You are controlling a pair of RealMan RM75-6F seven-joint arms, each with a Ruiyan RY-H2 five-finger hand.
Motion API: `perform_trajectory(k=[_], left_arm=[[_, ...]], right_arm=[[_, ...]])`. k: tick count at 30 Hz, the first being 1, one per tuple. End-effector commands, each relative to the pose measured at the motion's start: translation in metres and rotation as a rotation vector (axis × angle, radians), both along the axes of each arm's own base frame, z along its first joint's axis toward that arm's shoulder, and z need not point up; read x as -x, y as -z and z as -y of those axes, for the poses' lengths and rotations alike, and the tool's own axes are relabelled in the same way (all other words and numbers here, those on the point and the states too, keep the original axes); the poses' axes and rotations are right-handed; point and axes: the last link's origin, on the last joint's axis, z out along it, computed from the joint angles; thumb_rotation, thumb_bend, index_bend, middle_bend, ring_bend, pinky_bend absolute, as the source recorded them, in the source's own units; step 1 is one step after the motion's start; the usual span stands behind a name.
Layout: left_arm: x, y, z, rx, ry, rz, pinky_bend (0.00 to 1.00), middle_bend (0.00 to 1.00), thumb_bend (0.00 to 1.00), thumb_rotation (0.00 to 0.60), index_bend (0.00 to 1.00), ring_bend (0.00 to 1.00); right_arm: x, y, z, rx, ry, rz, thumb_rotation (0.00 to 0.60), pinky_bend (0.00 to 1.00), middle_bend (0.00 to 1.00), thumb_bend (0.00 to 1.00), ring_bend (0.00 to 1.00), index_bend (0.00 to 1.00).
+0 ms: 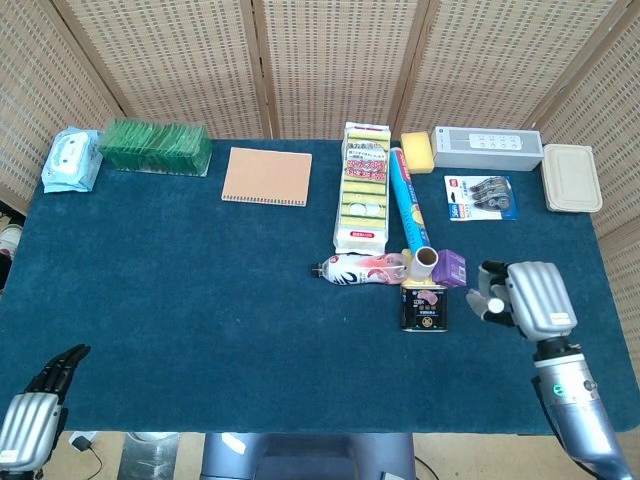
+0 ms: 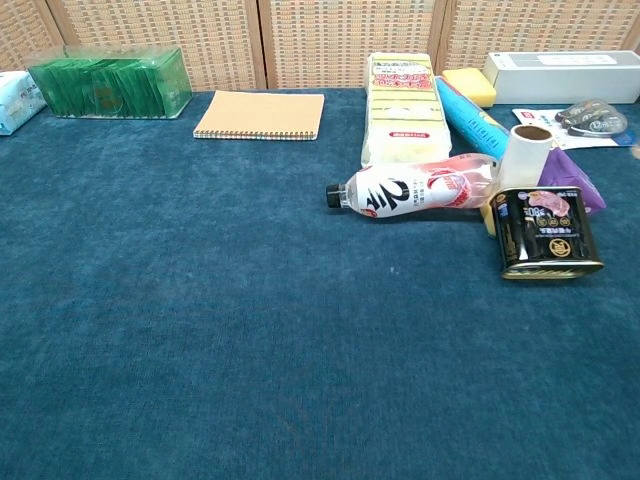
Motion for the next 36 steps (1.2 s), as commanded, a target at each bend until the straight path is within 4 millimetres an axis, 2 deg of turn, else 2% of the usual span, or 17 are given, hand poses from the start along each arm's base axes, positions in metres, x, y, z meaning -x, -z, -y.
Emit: perform_trajectory(k=[1,2,4,6,9,10,12,15,17,21,25,27,31,36], left_arm=[[0.003,0.0,0.0,-0.002,-0.013,0.001,0.31,0.14,0.2,0.6,0.09,0.15],[0.005,0.001,-0.001,0.0,-0.024,0.002,0.31,0.14,0.2,0.6,0.09,0.15],[0.006,0.001,-0.003,0.002,-0.026,0.0,0.31,0.14,0.2,0.6,0.09,0.15],[0.004,0.002,-0.002,0.005,-0.017,0.005,0.31,0.14,0.2,0.6,0.09,0.15],[0.002,0.002,0.001,0.009,-0.004,0.011,0.31,0.14,0.2,0.6,0.09,0.15],[0.003,0.002,0.002,0.007,-0.006,0.01,0.31,0.14,0.2,0.6,0.09,0.15],[0.006,0.002,0.001,0.005,-0.021,0.012,0.31,0.14,0.2,0.6,0.09,0.15],[0.008,0.002,-0.002,0.007,-0.029,0.008,0.31,0.14,0.2,0.6,0.09,0.15],[0.006,0.002,-0.001,0.007,-0.021,0.01,0.31,0.14,0.2,0.6,0.09,0.15],[0.003,0.003,0.003,0.013,-0.003,0.016,0.31,0.14,0.2,0.6,0.09,0.15],[0.006,0.004,0.001,0.017,-0.02,0.023,0.31,0.14,0.2,0.6,0.09,0.15],[0.004,0.005,-0.001,0.017,-0.017,0.023,0.31,0.14,0.2,0.6,0.09,0.15],[-0.002,0.005,0.002,0.016,0.006,0.031,0.31,0.14,0.2,0.6,0.1,0.15],[0.001,0.006,0.001,0.023,-0.007,0.03,0.31,0.14,0.2,0.6,0.1,0.15]], right_arm=[[-0.015,0.011,-0.03,-0.062,-0.069,-0.019,0.6,0.99,0.99,0.43,1.0,0.8],[-0.024,0.019,-0.042,-0.16,-0.107,-0.018,0.6,0.99,0.99,0.43,1.0,0.8],[-0.029,0.016,-0.048,-0.213,-0.137,0.001,0.6,0.99,0.99,0.43,1.0,0.8],[-0.03,0.009,-0.045,-0.189,-0.143,0.027,0.6,0.99,0.99,0.43,1.0,0.8],[-0.027,0.002,-0.029,-0.054,-0.091,0.042,0.6,1.0,0.99,0.43,1.0,0.8],[-0.028,0.005,-0.029,-0.047,-0.083,0.02,0.6,1.0,0.99,0.43,1.0,0.8],[-0.036,0.02,-0.041,-0.137,-0.111,-0.003,0.6,1.0,0.99,0.43,1.0,0.8],[-0.041,0.025,-0.051,-0.218,-0.154,-0.001,0.6,1.0,0.99,0.43,1.0,0.8],[-0.041,0.02,-0.046,-0.177,-0.161,0.0,0.6,1.0,0.99,0.43,1.0,0.8],[-0.036,0.013,-0.02,0.007,-0.085,0.02,0.6,1.0,0.99,0.43,1.0,0.8],[-0.043,0.035,-0.031,-0.103,-0.109,-0.018,0.6,1.0,0.99,0.43,1.0,0.8],[-0.046,0.036,-0.033,-0.13,-0.135,-0.032,0.6,1.0,0.99,0.43,1.0,0.8],[-0.05,0.03,-0.017,-0.044,-0.124,0.004,0.6,1.0,0.99,0.43,1.0,0.8],[-0.057,0.028,0.005,-0.041,-0.095,0.045,0.6,1.0,0.99,0.43,1.0,0.8]])
